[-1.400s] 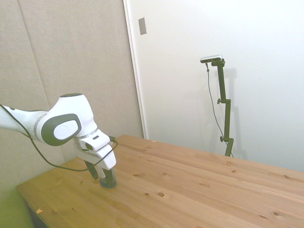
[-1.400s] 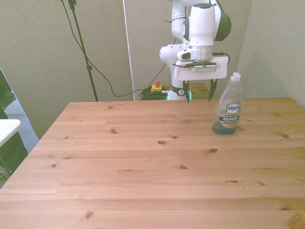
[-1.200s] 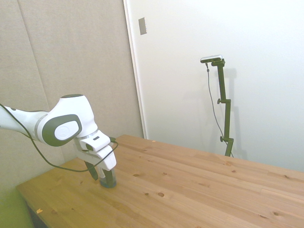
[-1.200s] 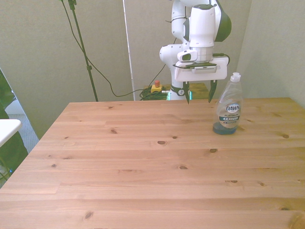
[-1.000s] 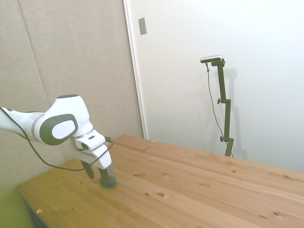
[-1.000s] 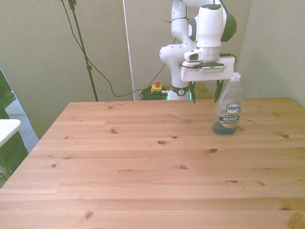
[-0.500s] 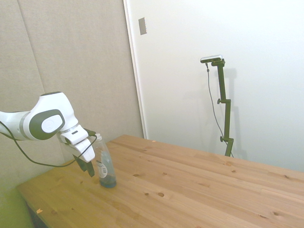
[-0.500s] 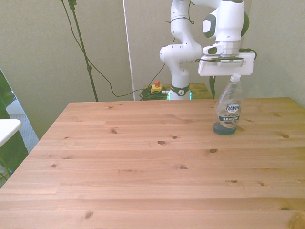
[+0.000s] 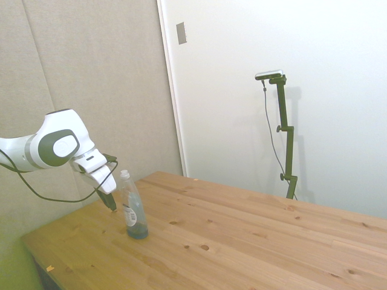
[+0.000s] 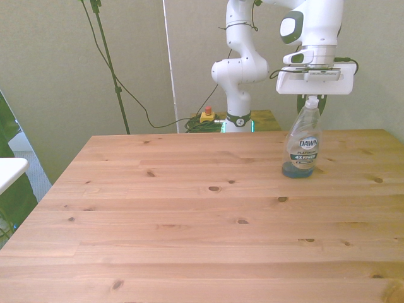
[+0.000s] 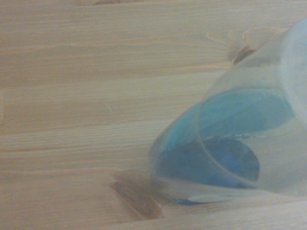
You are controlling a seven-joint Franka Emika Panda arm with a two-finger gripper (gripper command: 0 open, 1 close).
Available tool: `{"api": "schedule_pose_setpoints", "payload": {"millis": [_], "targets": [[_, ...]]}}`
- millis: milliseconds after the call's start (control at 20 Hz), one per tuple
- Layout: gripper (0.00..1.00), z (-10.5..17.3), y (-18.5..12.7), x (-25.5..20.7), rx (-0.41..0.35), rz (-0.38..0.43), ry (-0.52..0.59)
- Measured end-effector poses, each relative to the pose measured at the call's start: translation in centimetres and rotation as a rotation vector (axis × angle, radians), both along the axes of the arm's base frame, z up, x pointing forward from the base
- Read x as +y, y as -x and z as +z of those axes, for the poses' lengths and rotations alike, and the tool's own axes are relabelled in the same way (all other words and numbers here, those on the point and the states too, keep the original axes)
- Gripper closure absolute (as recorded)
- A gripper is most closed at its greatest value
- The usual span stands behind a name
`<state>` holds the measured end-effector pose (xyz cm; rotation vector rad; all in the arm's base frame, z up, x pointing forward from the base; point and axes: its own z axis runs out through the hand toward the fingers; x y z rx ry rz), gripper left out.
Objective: Knock down the dish soap
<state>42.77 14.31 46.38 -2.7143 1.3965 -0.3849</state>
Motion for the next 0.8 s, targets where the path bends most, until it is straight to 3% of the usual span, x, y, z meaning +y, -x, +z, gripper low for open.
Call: {"api": "schedule_pose_setpoints", "payload": {"millis": [500,800], "targets": [[1.0,0.5,-2.4,-0.7,-0.027,-0.029,0.04],[1.0,0.9,-8.3,-2.9,-0.126,-0.083,0.06]]}}
